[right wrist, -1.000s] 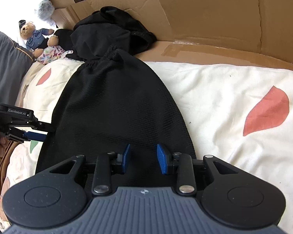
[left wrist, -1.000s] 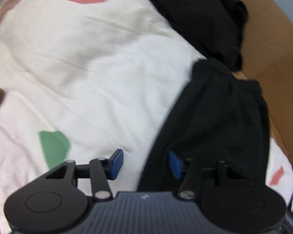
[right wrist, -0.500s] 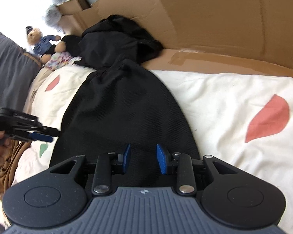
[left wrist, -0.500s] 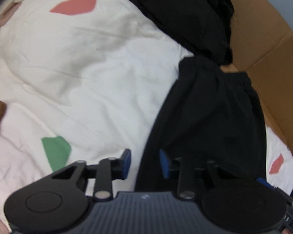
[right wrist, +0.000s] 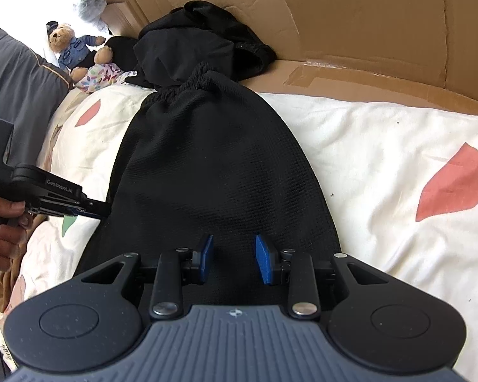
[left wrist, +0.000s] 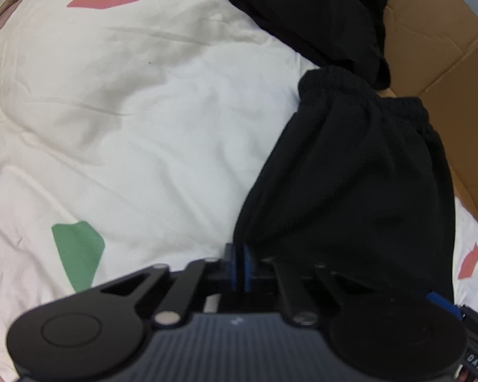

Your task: Fold clothes

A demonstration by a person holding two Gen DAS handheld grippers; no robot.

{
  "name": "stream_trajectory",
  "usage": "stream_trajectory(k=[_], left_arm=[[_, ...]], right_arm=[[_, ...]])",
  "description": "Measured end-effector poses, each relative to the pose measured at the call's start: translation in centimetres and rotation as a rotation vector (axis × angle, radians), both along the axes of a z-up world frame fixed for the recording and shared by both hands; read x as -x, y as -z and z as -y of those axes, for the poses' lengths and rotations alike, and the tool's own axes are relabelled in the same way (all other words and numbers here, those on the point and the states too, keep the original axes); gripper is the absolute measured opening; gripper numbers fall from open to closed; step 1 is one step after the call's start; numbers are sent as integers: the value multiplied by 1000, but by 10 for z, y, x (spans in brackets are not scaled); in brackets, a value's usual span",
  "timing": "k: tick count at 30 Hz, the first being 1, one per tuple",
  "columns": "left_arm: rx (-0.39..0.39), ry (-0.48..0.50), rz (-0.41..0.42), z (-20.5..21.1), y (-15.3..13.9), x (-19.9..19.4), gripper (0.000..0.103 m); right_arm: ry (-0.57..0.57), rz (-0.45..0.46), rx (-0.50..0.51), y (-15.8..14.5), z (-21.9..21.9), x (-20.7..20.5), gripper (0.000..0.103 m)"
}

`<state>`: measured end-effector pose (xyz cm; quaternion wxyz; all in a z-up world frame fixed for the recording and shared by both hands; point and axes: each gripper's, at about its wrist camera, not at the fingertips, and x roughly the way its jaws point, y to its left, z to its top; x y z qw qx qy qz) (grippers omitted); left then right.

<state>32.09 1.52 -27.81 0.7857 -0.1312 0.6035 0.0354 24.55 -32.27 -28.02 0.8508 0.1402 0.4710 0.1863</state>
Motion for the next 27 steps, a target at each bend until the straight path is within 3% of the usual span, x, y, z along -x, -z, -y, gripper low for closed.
stream_trajectory(k=[5, 8, 15, 23, 27], left_arm=[[50, -34, 40, -17, -10, 7, 4], [51, -77, 40, -22, -18, 20, 18], [101, -115, -19, -27, -25, 62, 32], [69, -33, -77, -18, -26, 105, 32], [93, -36, -91, -19, -24, 126, 32]], right_arm=[[48, -25, -14, 2, 10, -3, 27], [64, -39, -34, 2, 14, -5, 27], [42, -40, 6, -7, 10, 5, 29], [77, -55, -21, -26, 11, 26, 30], [57, -66, -8, -40, 4, 36, 33]])
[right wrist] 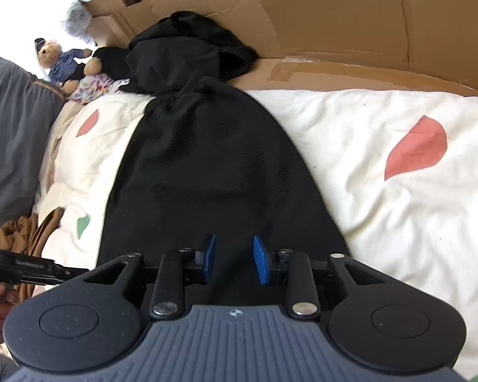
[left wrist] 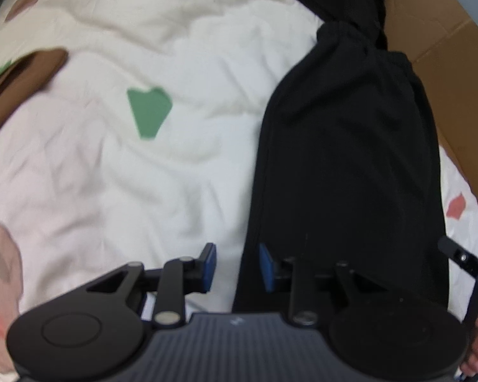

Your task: Fold clothes

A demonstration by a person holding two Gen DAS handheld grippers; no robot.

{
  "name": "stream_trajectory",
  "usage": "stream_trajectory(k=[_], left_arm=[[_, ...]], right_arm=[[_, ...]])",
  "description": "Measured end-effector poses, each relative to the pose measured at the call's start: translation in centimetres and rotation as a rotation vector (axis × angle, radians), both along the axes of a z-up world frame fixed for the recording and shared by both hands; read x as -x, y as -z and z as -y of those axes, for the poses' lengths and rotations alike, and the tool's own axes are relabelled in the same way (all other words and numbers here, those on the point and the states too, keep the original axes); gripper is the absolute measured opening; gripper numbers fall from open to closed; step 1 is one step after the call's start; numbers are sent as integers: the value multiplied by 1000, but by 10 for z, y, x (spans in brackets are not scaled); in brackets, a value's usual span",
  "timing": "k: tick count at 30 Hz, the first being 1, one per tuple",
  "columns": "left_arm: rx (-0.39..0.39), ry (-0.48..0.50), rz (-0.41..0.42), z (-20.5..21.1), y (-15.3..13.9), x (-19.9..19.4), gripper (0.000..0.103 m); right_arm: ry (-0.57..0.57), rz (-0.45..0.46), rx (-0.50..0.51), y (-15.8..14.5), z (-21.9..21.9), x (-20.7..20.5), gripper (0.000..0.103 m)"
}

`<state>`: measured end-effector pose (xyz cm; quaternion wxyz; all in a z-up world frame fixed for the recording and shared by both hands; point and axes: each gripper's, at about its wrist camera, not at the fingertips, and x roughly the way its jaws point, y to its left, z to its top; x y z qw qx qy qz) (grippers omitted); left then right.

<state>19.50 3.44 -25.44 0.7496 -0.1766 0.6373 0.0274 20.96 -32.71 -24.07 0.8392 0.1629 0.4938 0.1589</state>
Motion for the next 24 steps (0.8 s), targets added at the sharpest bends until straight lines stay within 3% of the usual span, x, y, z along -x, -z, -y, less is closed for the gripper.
stream_trajectory(k=[17, 21, 24], left_arm=[[98, -7, -56, -3, 13, 62, 27], [89, 10, -29, -3, 9, 68, 8], [95, 1, -22, -8, 4, 70, 5]], right_arm=[[-8, -127, 108, -17, -8, 35, 34], [-11, -164, 127, -14, -7, 48, 34], [-9, -203, 144, -9, -6, 54, 34]])
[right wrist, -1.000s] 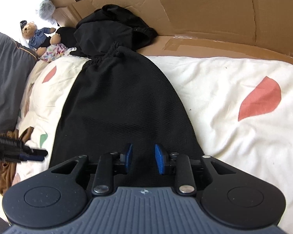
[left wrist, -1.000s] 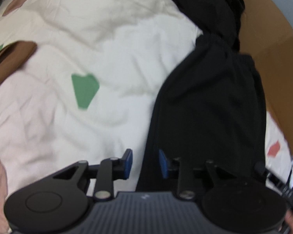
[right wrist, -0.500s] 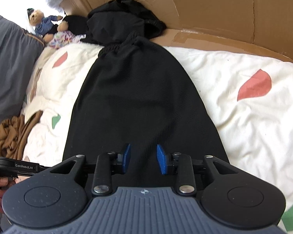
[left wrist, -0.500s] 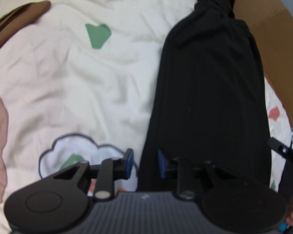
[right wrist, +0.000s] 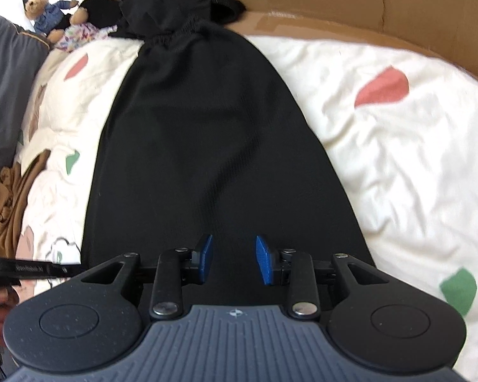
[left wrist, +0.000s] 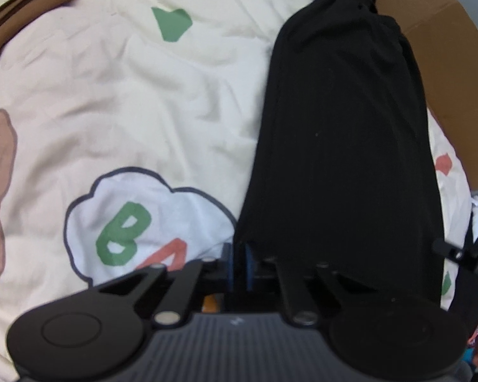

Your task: Fold clothes

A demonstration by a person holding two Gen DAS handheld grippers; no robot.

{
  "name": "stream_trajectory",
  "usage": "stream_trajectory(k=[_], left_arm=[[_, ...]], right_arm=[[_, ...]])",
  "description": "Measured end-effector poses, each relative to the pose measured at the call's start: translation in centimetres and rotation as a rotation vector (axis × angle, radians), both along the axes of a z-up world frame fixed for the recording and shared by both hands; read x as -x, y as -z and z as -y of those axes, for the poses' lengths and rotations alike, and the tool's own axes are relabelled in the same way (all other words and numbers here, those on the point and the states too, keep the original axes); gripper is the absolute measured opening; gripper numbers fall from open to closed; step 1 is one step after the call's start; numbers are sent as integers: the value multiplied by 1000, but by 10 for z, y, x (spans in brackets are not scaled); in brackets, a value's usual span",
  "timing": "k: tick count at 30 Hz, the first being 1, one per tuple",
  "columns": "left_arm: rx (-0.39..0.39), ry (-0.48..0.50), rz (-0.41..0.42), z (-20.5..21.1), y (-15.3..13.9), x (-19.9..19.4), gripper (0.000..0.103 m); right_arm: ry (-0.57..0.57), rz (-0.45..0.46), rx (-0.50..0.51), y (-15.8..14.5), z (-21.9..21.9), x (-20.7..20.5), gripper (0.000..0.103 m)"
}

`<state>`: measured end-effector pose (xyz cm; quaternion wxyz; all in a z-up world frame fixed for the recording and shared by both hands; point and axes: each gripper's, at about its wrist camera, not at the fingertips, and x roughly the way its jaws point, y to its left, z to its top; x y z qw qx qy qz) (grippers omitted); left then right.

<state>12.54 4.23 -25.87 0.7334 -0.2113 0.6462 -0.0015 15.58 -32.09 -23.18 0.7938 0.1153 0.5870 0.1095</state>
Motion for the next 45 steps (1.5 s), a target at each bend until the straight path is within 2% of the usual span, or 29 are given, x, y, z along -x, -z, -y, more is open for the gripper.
stream_trajectory(k=[4, 7, 8, 10, 15, 17, 21, 25, 28, 32, 37, 42, 45], left_arm=[[-19, -3, -6, -9, -8, 0, 4], [-98, 5, -30, -14, -16, 1, 3], [-96, 7, -29, -16, -19, 2, 4], [-71, -3, -17, -19, -27, 3, 9], [-51, -44, 32, -15, -50, 7, 34], [-47, -54, 46, -11, -55, 13, 35], [-45, -75, 64, 8, -59, 28, 31], [-11, -67, 68, 36, -49, 6, 31], [-17, -35, 80, 56, -38, -1, 31], [-9, -11, 80, 69, -31, -3, 31], [-43, -13, 35, 62, -14, -1, 31], [-7, -104, -45, 35, 11, 12, 30], [8, -104, -52, 24, 16, 16, 27]], right_arm=[[4, -63, 32, 10, 0, -2, 34], [-21, -116, 73, 20, 1, -9, 34], [-27, -130, 87, 21, 2, -10, 34], [-41, -157, 113, 24, 3, -12, 34], [-78, -147, 152, 12, 4, -11, 34], [-77, -136, 156, 8, 5, -9, 35], [-83, -140, 164, 6, 5, -8, 35], [-56, -126, 157, 1, 1, -12, 35], [-68, -86, 127, -5, -11, -14, 35], [-79, -1, 150, -9, -32, -14, 35], [-89, 3, 106, 4, -45, -16, 35], [-94, -41, 109, 20, -46, -20, 35], [-83, -59, 116, 22, -39, -19, 35]])
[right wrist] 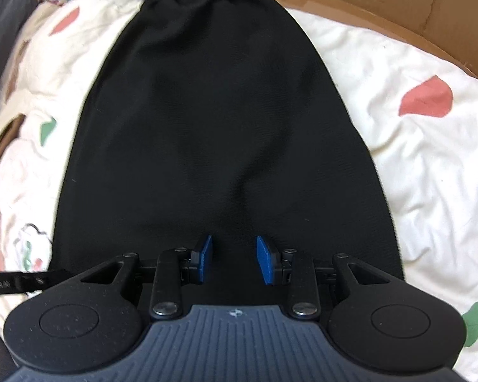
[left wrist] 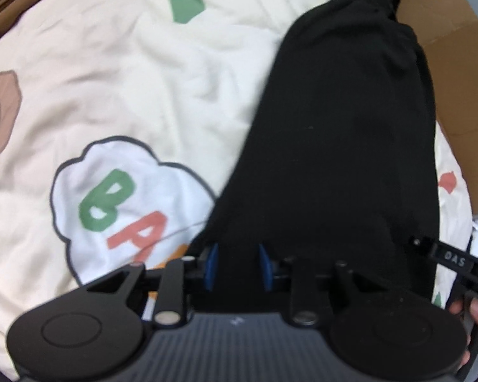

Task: Fold clothes
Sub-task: 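Move both open grippers along the black pants toward the leg hems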

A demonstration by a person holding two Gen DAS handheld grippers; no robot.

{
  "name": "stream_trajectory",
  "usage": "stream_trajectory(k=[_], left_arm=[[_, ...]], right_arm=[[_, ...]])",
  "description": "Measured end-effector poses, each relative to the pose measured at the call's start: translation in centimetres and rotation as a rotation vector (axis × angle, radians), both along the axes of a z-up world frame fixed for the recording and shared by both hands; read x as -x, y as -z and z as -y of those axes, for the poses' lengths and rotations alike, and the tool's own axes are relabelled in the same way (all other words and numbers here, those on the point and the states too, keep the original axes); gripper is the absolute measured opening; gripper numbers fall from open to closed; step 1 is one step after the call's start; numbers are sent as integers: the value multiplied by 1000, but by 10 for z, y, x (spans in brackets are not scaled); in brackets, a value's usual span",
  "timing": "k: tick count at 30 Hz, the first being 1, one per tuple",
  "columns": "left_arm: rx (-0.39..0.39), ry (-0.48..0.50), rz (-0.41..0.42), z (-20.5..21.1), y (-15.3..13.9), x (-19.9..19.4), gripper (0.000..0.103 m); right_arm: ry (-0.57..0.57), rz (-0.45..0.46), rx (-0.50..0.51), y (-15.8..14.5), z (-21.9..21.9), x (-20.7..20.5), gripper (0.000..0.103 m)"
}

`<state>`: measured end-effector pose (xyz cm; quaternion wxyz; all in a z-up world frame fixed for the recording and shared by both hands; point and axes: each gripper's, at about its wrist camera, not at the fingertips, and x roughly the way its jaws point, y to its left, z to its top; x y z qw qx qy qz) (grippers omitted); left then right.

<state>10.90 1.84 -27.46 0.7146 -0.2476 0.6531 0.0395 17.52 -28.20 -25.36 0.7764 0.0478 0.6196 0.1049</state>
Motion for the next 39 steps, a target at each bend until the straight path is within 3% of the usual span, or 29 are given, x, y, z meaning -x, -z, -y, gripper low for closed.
stream_trajectory(k=[4, 5, 6, 8, 13, 18, 23, 26, 39], left_arm=[[-4, -12, -9, -9, -2, 4, 22], [-15, -8, -10, -9, -4, 4, 24], [-34, -3, -13, -9, -6, 5, 33], [-82, 8, -19, -10, -10, 8, 34], [-49, -19, -21, -17, -22, 20, 39], [-66, -49, 23, -23, -48, 30, 47], [-12, -66, 47, -20, -67, 40, 49], [-4, -61, 26, -11, -69, 47, 49], [58, -87, -50, 22, -67, 105, 46]], right_arm=[[13, -18, 42, -3, 14, 3, 35], [16, -25, 58, -3, 19, 4, 35], [24, -35, 67, -3, 24, 7, 35], [51, -55, 68, -4, 36, 11, 35], [99, -79, 88, -9, 60, 26, 35], [145, -93, 95, -26, 83, 36, 36], [99, -93, 79, -44, 87, 39, 40], [58, -116, 56, -51, 94, 45, 45], [60, -178, 10, -57, 129, 69, 46]])
